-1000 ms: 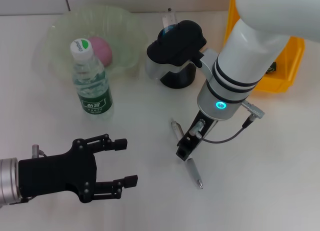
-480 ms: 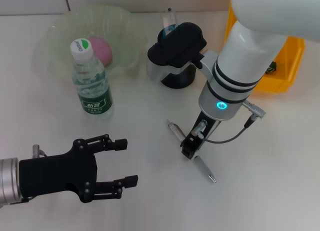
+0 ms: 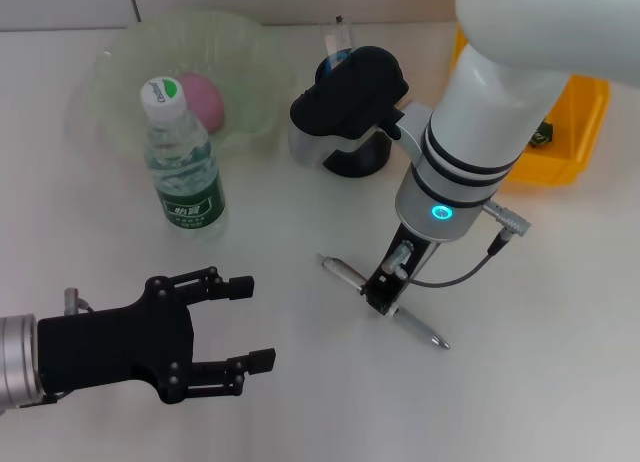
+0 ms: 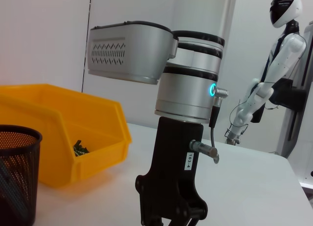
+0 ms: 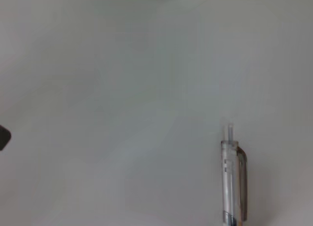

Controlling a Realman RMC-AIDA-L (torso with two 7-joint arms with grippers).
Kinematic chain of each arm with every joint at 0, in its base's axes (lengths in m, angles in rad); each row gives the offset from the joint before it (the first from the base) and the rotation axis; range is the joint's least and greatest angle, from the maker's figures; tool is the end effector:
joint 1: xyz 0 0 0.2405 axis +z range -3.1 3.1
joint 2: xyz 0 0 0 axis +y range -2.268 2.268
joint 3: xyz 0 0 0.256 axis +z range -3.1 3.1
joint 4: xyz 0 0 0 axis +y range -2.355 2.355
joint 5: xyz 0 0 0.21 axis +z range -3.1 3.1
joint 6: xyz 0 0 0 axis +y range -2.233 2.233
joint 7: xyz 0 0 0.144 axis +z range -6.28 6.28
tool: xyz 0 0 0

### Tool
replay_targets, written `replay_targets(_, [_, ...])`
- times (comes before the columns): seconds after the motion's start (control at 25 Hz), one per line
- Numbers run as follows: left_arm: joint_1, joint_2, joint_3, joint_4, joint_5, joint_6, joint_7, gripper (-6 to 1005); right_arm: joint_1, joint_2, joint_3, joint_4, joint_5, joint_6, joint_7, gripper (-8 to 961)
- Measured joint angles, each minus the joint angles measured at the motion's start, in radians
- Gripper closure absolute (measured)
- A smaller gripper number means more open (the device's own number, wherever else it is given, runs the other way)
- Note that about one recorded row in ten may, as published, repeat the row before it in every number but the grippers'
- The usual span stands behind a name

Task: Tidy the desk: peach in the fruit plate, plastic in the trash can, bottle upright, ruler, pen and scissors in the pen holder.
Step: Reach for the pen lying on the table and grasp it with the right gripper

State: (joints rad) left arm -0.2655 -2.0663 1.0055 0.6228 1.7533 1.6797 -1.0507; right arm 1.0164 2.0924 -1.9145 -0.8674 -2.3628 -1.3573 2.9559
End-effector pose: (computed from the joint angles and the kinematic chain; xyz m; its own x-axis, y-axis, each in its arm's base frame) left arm -0.2921 0.2383 -0.0246 0.8132 0.1982 0.5472 0.2861 -0.9549 -0.0794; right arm 0.1212 0.3446 -0.1180 0.6247 -0.6322 0.4584 -0.5137 -0.7748 -0.3685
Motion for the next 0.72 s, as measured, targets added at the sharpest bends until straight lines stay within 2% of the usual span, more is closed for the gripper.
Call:
replay_targets(0.32, [0.000,0.000,0.001,0.000,0.000,0.000,0.000,188,0.008,0.000,-0.004,-0.001,0.001,-0.019,-0.005,814])
replay_targets(0.72, [-0.003,0.000,-0.001,0.000,0.000,0.000,-0.001,188,-0.010,-0.001,-0.006,-0.049,-0.003,-0.025,-0.010,833])
